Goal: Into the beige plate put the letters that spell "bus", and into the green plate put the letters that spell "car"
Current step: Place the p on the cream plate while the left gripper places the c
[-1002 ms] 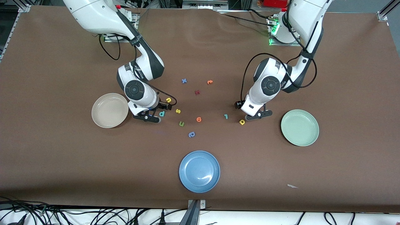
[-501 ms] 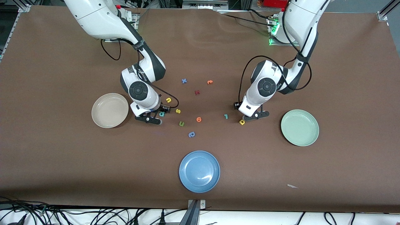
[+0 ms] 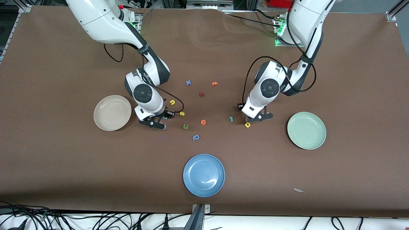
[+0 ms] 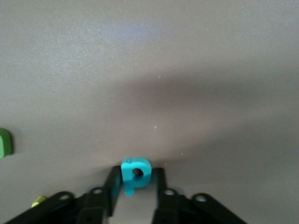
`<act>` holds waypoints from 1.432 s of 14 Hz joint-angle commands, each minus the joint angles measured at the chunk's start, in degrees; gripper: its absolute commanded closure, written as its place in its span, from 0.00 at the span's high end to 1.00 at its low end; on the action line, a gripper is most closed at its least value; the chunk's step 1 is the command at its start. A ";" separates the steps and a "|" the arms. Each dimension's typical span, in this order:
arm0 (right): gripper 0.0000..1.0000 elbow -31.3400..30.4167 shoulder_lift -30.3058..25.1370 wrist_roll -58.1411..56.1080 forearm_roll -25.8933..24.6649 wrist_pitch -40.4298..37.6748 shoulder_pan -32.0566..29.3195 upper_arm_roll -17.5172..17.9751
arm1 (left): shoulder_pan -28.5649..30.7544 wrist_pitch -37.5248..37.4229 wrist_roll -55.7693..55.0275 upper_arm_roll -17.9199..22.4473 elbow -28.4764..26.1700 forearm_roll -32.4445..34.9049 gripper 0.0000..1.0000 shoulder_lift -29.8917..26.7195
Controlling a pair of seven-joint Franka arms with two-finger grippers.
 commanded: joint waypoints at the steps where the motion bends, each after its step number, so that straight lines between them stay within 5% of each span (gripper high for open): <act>1: 0.17 -0.15 0.37 1.27 -2.07 0.86 0.57 -0.34 | -0.54 0.42 -0.12 0.45 -0.13 1.36 0.61 0.10; 3: 0.09 -0.15 0.19 1.27 -2.52 0.78 0.57 -0.34 | -0.46 0.42 -0.03 0.45 -0.13 1.36 0.61 0.19; 8: 0.08 0.37 -2.87 -1.96 -2.61 -4.23 0.04 -0.86 | -0.10 0.50 0.67 0.54 0.48 1.62 0.61 0.71; 11: 0.08 0.37 -7.61 -15.02 -1.56 -13.17 -0.31 -4.98 | -0.02 0.59 0.67 0.54 0.57 1.62 0.59 1.33; 20: 0.08 -3.57 -11.85 -38.17 -1.29 -22.17 -1.89 -14.12 | -0.02 0.59 0.58 0.54 0.66 1.62 0.21 1.24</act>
